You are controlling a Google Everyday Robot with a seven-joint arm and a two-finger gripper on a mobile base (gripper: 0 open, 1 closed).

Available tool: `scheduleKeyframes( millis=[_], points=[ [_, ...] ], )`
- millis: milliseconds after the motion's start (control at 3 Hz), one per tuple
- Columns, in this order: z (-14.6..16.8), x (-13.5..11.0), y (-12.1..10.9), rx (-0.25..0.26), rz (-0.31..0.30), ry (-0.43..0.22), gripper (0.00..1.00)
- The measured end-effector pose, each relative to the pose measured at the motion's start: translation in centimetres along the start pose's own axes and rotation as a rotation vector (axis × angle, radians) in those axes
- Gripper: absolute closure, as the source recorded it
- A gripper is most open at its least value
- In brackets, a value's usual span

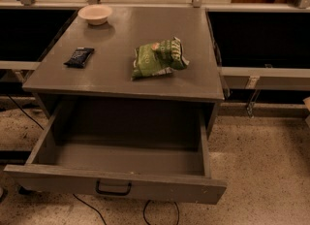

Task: Close top drawer

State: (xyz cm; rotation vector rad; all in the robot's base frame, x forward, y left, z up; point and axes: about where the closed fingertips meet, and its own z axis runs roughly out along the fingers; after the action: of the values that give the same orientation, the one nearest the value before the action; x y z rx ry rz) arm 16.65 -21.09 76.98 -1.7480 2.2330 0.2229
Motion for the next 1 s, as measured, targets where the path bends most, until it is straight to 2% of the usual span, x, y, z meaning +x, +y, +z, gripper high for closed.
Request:
scheduleKeyframes(
  millis=[333, 667, 1000],
  points=[
    [2.5, -0.5, -0.2, -0.036, 0.019, -0.002, 1.00],
    [5.1, -2.1, -1.2, -0.075, 0.023, -0.009, 1.00],
    [9.2, -5.5, -2.6, -0.106, -0.002, 0.018, 1.00]
  ],
)
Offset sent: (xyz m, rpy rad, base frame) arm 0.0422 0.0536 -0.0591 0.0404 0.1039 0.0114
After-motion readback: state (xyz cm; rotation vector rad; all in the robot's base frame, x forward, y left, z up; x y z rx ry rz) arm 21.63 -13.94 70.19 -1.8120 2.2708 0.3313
